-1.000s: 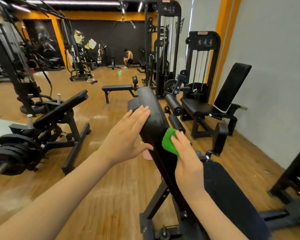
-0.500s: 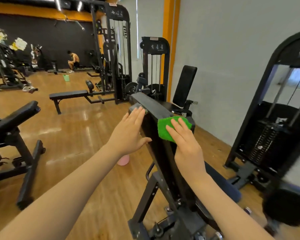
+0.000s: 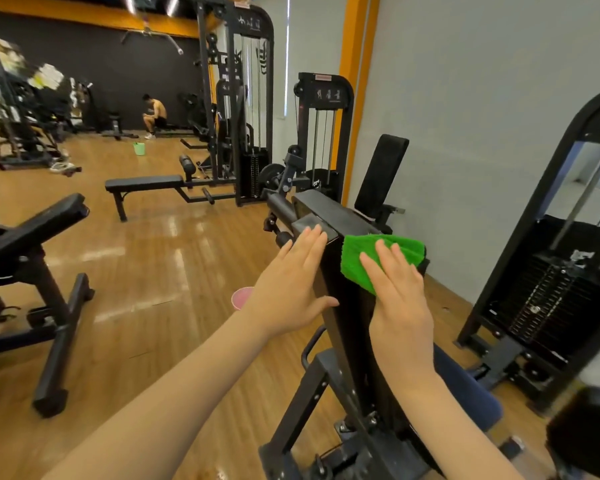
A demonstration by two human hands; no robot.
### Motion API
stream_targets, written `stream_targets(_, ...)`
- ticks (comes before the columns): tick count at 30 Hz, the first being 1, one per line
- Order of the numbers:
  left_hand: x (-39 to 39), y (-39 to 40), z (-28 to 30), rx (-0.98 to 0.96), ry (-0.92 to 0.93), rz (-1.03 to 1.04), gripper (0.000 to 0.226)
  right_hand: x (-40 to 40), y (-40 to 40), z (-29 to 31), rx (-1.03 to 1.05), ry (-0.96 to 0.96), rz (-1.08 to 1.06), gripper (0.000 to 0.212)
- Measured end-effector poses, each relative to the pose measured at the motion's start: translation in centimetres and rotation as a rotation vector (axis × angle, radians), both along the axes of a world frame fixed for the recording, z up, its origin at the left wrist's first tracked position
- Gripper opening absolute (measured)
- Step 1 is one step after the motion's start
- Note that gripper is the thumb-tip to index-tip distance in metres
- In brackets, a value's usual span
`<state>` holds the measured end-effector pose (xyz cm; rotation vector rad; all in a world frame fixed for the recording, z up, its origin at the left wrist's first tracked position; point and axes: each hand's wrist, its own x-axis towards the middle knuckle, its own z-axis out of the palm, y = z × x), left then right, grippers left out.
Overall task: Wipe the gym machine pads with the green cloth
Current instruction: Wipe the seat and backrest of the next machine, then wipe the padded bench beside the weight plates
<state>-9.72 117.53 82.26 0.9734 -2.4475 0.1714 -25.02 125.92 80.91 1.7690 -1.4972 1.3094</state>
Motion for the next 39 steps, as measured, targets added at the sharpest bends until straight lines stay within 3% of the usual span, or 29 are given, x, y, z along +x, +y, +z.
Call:
stream_targets(5,1.0,-0.2,-0.9,-0.057,-0.035,-0.045,0.102,2.0,1.4,-1.2,0.023,-0.027,0.032,0.048)
stream_targets(10,10.6,-1.8,-3.8,0.023,-0.181,0.082,0.089,9.0,-0.1,-2.2,0.172,0.025,0.059,0.049)
stream_targets(17,26.5,-3.1,-10.3,0.227,-0.261,0.351,0.089,23.3,-9.2,-8.6,0.521,0.374,0.181,0.054)
stream_targets(21,35.3,-3.0,-13.7,0.368,-0.307,0.526,0.09,32.0,-13.0,-11.0,0.576,0.573,0.308,0.044)
stream_targets(25,41.6,-3.7,-14.8,0.366,-0.259,0.618,0.083,39.4,-17.1,-12.5,0.63,0.723,0.416,0.049)
stream_targets(27,44.2,-4.7,-15.0,0.395,-0.261,0.673,0.083,42.7,-19.1,-12.8,0.596,0.756,0.471,0.041)
stream_targets(32,50.8,-8.9,-16.2,0.457,-0.27,0.8,0.083,50.1,-25.1,-14.4,0.616,0.801,0.571,0.066)
stream_targets(39,58.8,-19.2,-17.1,0.495,-0.286,0.933,0.082,58.9,-37.0,-15.0,0.69,0.778,0.736,0.055)
